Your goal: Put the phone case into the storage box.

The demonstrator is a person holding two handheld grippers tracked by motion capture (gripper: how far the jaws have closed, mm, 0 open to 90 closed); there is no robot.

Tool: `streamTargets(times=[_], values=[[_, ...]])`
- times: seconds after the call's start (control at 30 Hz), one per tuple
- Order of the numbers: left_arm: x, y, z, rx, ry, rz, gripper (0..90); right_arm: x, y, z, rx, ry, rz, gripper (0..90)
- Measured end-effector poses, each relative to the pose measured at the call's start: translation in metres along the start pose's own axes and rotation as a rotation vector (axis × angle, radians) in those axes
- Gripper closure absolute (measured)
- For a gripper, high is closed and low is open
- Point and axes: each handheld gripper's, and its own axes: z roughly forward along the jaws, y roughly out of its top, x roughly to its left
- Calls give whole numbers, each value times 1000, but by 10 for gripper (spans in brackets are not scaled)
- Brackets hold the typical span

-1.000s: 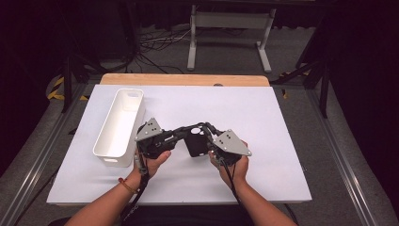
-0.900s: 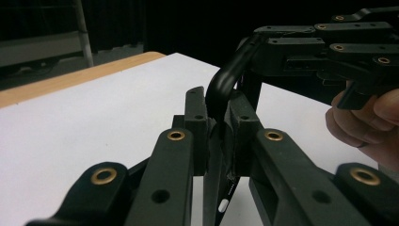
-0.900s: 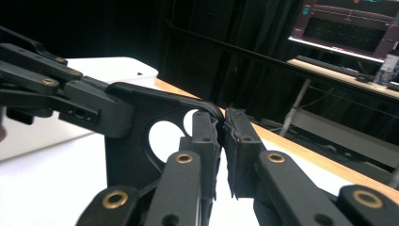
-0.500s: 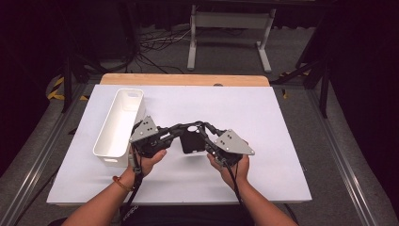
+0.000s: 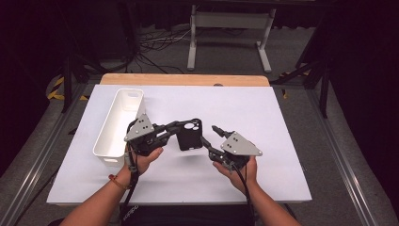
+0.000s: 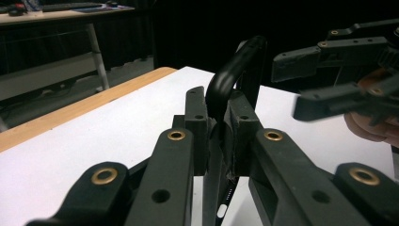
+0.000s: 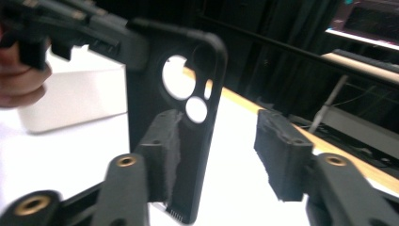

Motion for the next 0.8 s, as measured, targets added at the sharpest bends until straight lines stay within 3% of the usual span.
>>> streamTargets(times=[0.23,0.5,0.8], values=[[3,2,-5,-14,5,5,824,-5,-15,-11,26,4,-27,338],[8,11,-14,-27,18,14,825,-12,-40,-21,105,-16,-30,232],[19,24,-31,-44,49,41,825,-21,-53,-25,131,-63,-15,214]])
